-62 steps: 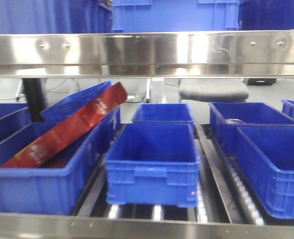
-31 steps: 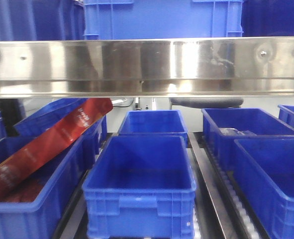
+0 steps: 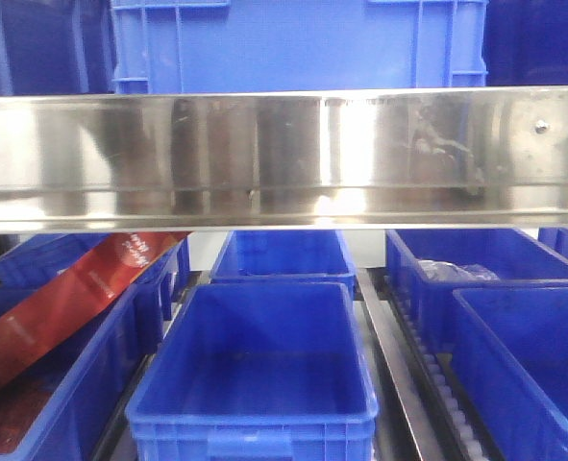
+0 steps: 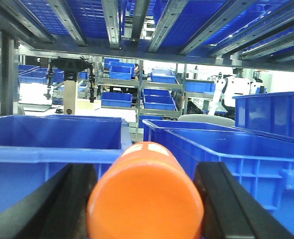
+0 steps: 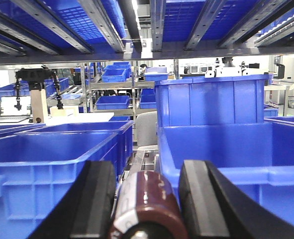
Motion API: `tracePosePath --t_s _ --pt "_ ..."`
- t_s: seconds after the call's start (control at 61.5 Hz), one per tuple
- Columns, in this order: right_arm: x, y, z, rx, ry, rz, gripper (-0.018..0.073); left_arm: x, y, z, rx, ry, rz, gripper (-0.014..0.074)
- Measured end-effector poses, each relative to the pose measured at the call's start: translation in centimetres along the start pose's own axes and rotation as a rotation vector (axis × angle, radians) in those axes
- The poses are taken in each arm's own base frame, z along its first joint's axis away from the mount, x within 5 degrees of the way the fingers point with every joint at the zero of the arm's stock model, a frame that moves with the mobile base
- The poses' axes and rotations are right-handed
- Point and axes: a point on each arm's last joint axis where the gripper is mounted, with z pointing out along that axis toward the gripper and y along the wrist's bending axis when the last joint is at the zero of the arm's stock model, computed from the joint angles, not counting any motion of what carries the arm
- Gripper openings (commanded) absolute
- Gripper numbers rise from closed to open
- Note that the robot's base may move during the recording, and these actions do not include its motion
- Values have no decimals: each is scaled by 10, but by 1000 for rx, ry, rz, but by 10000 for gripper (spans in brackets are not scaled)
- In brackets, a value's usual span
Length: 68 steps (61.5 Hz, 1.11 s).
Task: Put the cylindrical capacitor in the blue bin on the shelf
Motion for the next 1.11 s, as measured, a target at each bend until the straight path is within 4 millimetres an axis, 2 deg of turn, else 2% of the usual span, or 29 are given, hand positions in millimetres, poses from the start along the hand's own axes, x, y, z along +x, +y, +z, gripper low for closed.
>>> tracePosePath --t_s 1.106 --pt "0 0 0 0 0 0 -163 0 0 0 0 0 0 -111"
